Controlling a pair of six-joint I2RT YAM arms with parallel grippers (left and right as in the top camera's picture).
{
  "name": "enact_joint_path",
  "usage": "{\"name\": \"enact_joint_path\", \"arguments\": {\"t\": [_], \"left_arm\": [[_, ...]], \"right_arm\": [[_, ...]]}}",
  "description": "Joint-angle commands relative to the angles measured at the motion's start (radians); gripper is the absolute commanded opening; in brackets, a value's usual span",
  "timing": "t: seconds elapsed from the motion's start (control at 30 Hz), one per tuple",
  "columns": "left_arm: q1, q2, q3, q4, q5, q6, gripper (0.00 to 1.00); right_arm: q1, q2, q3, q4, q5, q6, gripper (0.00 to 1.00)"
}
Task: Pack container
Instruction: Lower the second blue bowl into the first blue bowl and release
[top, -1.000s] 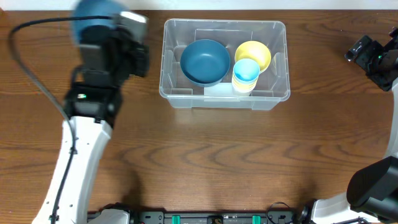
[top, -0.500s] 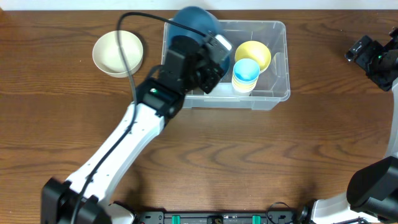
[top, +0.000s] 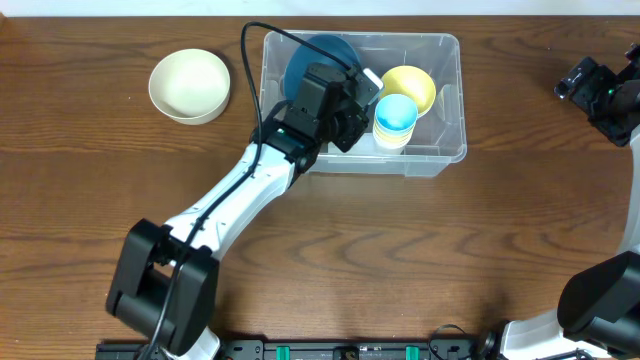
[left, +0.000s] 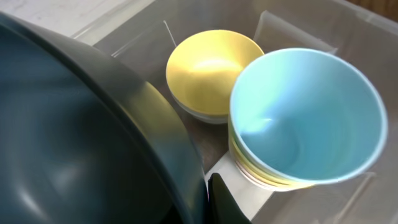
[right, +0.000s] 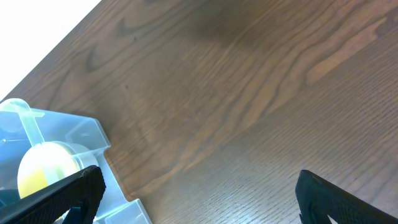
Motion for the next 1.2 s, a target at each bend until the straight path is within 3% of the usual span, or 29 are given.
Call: {"name": "enact_joint_path", "arguments": {"t": [0.0, 0.3, 0.43, 0.53, 0.73, 1.17], "left_arm": [[0.005, 0.019, 0.009, 0.034, -0.021, 0.02, 0.06], [0.011, 0.038, 0.009, 0.058, -0.057, 0.02, 0.07], [0.011, 0.037, 0.009, 0.068, -0.057, 0.02, 0.3], [0.011, 0.038, 0.009, 0.071, -0.057, 0.02, 0.4], [0.011, 0.037, 0.009, 0.103, -0.098, 0.018, 0.42], [0.013, 0.01, 0.009, 0.132, -0.131, -0.111, 0.39]], "right_arm": [[-0.005, -0.026, 0.007, 0.0, 0.002, 0.009, 0.99], [-0.005, -0.026, 0.007, 0.0, 0.002, 0.009, 0.99], [-0.005, -0.026, 0.007, 0.0, 0.002, 0.009, 0.99], [-0.005, -0.026, 0.007, 0.0, 0.003, 0.009, 0.99], [-0.005, -0.026, 0.007, 0.0, 0.002, 0.009, 0.99], [-0.005, -0.026, 0.007, 0.0, 0.003, 0.009, 0.99]]}}
